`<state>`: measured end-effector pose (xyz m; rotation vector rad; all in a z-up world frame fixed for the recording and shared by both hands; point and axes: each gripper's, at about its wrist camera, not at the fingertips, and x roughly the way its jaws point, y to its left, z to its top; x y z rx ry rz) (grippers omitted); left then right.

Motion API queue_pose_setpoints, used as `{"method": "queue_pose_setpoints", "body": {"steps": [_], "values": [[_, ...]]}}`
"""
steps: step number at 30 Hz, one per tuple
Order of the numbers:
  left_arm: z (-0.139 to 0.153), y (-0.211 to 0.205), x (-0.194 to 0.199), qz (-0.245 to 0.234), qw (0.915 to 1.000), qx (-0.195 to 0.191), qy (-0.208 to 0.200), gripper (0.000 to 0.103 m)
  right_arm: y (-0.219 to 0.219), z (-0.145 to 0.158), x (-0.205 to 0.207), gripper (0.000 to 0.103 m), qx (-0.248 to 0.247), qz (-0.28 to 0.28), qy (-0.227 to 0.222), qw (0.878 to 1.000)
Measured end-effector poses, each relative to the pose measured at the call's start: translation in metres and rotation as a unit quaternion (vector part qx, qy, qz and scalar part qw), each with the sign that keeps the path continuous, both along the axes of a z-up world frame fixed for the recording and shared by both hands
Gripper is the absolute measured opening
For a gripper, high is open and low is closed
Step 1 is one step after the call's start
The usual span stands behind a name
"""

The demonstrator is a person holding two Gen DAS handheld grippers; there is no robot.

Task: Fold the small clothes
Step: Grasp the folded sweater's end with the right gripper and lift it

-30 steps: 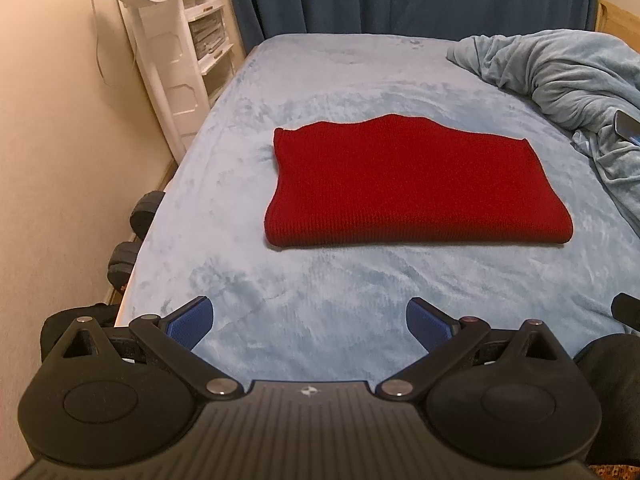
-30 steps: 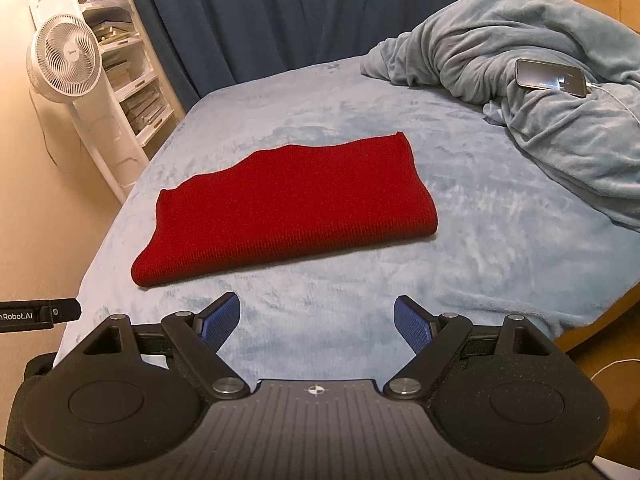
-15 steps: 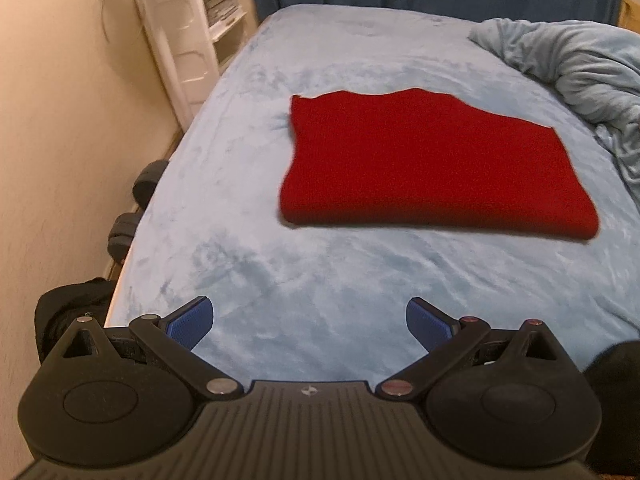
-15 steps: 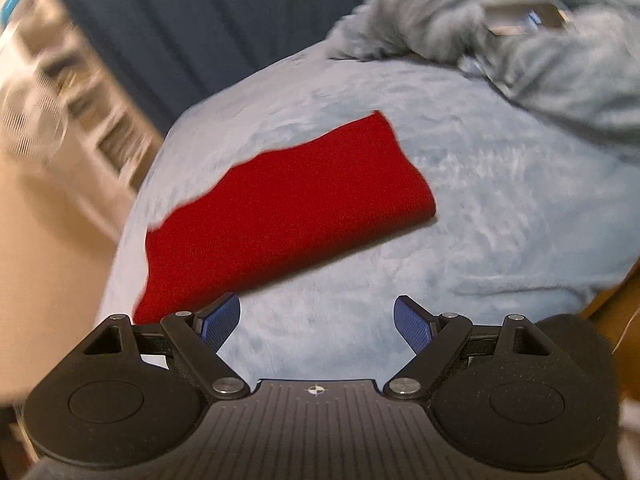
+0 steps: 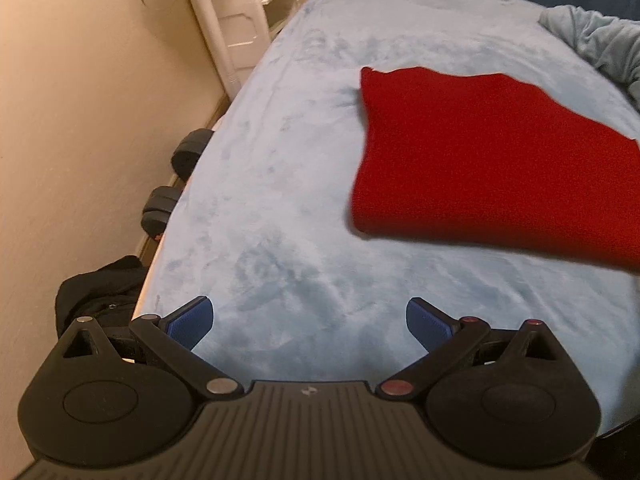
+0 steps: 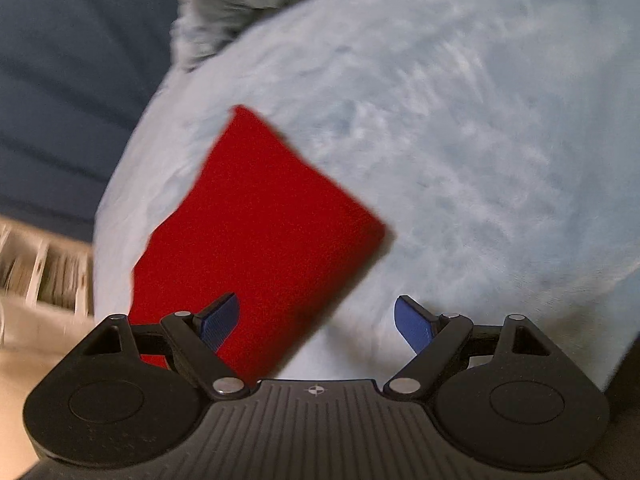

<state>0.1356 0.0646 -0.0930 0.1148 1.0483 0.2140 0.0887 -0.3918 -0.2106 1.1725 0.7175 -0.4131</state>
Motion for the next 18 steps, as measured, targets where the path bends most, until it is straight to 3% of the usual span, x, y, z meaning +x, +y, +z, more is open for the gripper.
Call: {"method": "queue_pose_setpoints", "body": {"steps": [5, 6, 7, 8, 9, 13, 18], "values": [[-0.01, 0.009, 0.014, 0.017, 0.9996, -0.002, 0.021, 0.103, -0.009, -0.022, 0.024, 0.087, 0.021, -0.026, -0.008, 0.999], [-0.012, 0.009, 0.016, 0.019, 0.9996, -0.001, 0.022, 0.103, -0.01, -0.024, 0.027, 0.079, 0.024, -0.025, -0.018, 0.999], [-0.013, 0.01, 0.018, 0.02, 0.9995, 0.002, 0.023, 0.103, -0.011, -0.025, 0.031, 0.065, 0.024, -0.016, -0.033, 0.999], [-0.014, 0.01, 0.021, 0.021, 0.9995, 0.005, 0.023, 0.103, -0.011, -0.024, 0.035, 0.024, 0.013, -0.005, -0.036, 0.999], [-0.015, 0.01, 0.022, 0.021, 0.9995, 0.006, 0.023, 0.103, -0.01, -0.02, 0.037, 0.02, -0.002, 0.007, -0.044, 0.999], [-0.018, 0.013, 0.032, 0.028, 0.9994, 0.011, 0.019, 0.103, -0.009, 0.0, 0.041, 0.018, -0.032, 0.026, -0.063, 0.997], [-0.024, 0.022, 0.047, 0.046, 0.9988, 0.004, 0.017, 0.103, -0.012, -0.007, 0.047, 0.018, -0.042, 0.034, -0.028, 0.998]]}}
